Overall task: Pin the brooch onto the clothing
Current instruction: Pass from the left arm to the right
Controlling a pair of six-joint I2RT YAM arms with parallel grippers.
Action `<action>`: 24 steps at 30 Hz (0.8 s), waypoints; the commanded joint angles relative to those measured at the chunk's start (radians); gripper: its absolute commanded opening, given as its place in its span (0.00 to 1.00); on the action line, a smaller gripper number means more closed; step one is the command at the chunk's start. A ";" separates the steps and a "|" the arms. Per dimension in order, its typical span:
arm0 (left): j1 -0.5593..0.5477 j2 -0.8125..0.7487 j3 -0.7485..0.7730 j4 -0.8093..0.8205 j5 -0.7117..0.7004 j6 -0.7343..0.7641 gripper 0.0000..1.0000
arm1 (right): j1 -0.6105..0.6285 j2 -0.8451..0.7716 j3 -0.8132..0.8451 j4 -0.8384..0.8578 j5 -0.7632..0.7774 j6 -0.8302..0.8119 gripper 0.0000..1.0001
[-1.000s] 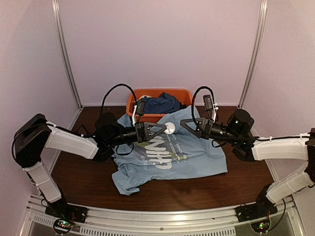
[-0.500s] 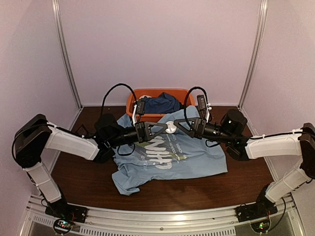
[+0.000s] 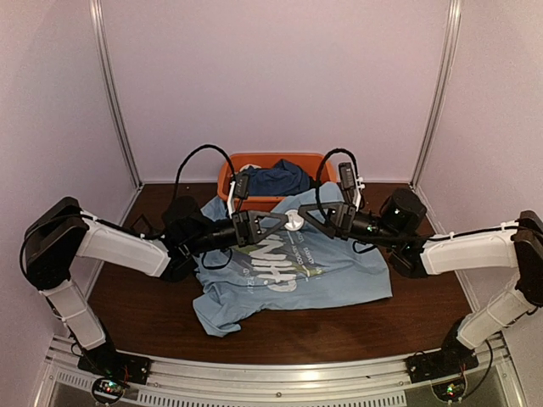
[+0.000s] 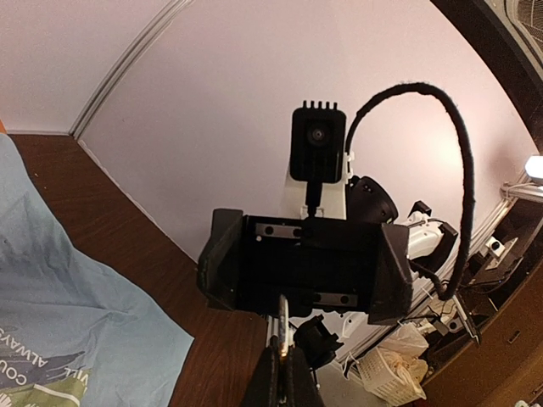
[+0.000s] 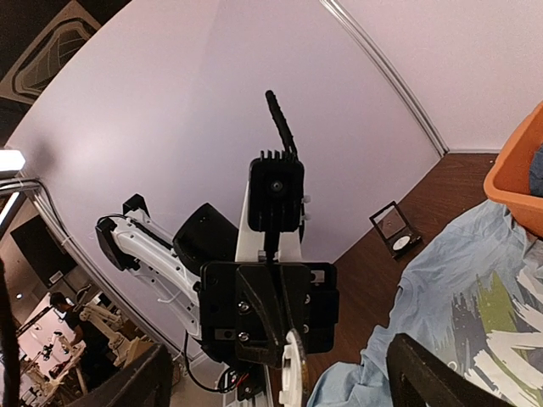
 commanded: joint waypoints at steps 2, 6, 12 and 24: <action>-0.005 -0.028 -0.014 0.036 -0.013 0.007 0.00 | 0.006 -0.026 -0.027 0.078 -0.015 0.018 0.92; -0.005 -0.032 -0.005 0.027 -0.012 0.009 0.00 | 0.006 -0.010 0.018 -0.028 -0.020 0.001 0.71; -0.005 -0.039 0.001 0.013 -0.013 0.015 0.00 | 0.008 0.034 0.036 -0.008 -0.051 0.038 0.05; -0.005 -0.049 0.005 -0.010 -0.024 0.031 0.00 | 0.009 0.033 0.041 -0.038 -0.065 0.028 0.17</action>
